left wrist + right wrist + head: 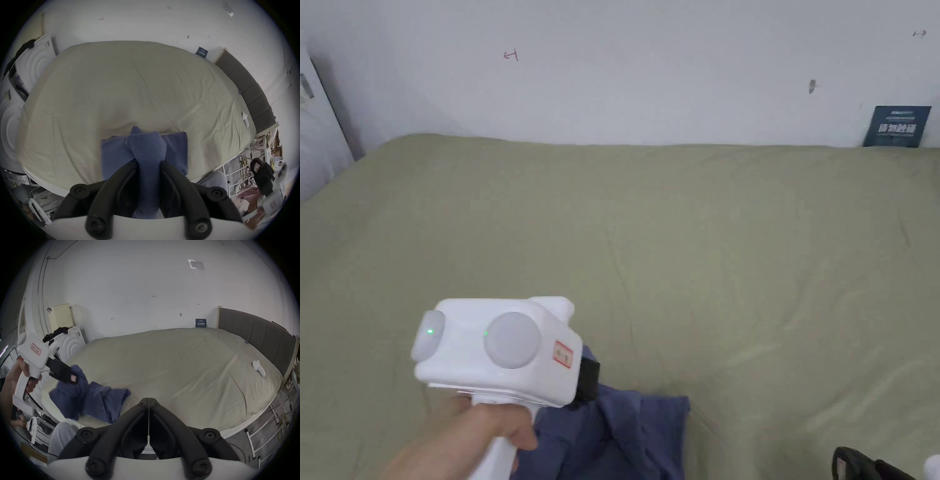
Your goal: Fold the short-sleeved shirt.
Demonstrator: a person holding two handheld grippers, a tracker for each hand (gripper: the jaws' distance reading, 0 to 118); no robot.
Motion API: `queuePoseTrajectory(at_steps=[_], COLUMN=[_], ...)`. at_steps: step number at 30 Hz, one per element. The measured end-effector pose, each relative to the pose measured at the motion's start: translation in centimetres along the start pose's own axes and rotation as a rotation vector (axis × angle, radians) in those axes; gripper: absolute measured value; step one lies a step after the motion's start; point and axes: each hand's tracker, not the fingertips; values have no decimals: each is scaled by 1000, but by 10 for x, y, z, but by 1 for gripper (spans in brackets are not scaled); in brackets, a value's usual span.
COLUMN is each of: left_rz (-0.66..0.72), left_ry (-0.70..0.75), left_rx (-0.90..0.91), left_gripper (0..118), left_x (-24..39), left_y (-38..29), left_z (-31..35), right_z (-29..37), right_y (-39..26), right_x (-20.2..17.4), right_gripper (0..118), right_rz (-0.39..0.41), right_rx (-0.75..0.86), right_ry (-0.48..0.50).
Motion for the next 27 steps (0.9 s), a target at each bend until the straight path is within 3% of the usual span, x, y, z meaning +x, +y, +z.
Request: queuePoseTrajectory(at_steps=[2, 3, 4, 6, 8, 11, 13, 14, 16, 22, 24, 27], left_rz=[6, 6, 4, -57, -111, -57, -11, 8, 57, 140, 142, 217], left_ry=[13, 27, 31, 7, -67, -105, -164, -209, -281, -395, -521, -576], left_rx=[-22, -36, -36, -33, -75, -8, 61, 101, 150, 12, -18, -58], left_gripper=[15, 21, 45, 116, 118, 117, 99, 79, 3, 0, 0, 0], left_x=[22, 32, 48, 63, 74, 65, 46, 30, 1, -41, -44, -49], left_y=[5, 7, 4, -1, -6, -5, -6, -11, -18, -33, -37, -42], left_z=[-28, -42, -55, -77, -85, -73, -45, -33, -20, -88, -125, -150], right_z=[1, 1, 1, 3, 4, 7, 7, 6, 2, -16, -18, -20], right_y=[-3, -4, -6, -8, -8, -7, -6, -6, -7, -13, -14, -14], right_x=[6, 9, 12, 18, 23, 27, 28, 28, 26, 12, 8, 4], right_gripper=[3, 3, 3, 3, 3, 3, 3, 3, 3, 3, 3, 3], right_rz=[-20, -29, -38, -56, -73, -77, -76, -76, -80, -85, -85, -54], right_rx=[4, 4, -2, -4, -7, -6, -7, -10, -18, -79, -94, -129], right_ry=[-12, -17, -23, -36, -50, -63, -66, -65, -51, -2, 4, -7])
